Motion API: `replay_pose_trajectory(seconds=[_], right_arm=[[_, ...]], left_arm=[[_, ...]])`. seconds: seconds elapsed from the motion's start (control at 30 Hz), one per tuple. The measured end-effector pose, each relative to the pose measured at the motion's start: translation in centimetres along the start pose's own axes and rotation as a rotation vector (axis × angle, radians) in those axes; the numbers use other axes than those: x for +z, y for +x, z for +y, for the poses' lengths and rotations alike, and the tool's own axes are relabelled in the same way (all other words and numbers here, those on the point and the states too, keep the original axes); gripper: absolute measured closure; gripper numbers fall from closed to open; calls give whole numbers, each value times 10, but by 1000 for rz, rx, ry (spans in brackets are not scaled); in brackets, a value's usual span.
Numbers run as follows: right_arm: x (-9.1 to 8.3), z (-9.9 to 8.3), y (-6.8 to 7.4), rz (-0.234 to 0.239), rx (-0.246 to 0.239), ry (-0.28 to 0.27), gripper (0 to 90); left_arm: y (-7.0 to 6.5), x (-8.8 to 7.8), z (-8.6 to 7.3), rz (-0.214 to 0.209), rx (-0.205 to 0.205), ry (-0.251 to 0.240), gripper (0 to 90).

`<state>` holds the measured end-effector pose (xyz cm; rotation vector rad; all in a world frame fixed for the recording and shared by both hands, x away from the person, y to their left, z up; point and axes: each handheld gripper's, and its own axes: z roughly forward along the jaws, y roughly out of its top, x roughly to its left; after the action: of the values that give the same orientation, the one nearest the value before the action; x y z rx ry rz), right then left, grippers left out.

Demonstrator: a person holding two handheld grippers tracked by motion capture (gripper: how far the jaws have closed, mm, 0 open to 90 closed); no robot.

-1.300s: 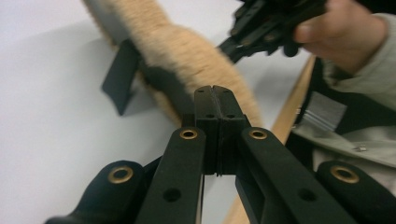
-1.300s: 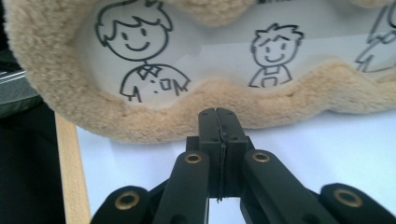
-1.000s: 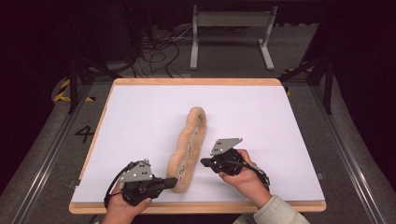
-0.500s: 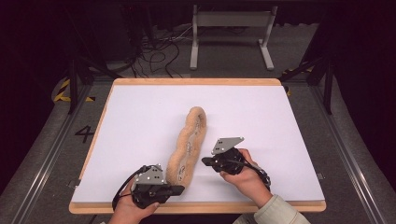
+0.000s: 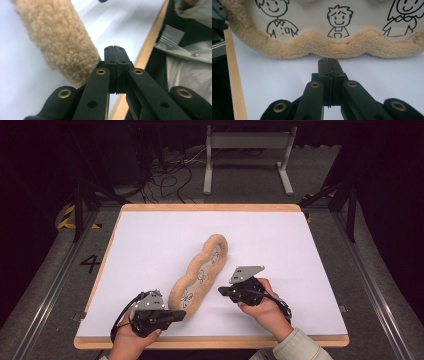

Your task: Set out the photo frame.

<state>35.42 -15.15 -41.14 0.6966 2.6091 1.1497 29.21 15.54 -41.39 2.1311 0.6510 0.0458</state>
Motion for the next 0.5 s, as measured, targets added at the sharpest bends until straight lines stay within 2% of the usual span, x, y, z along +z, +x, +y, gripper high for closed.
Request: replay_pose_trajectory(seconds=[0.23,0.5], right_arm=[[-2,0,-2,-9,3,-7,898],[-3,-1,-2,-16,6,-5,892]], left_arm=[[12,-8,-4,43,-40,-19,900],[25,-15,-8,110,-90,-44,900]])
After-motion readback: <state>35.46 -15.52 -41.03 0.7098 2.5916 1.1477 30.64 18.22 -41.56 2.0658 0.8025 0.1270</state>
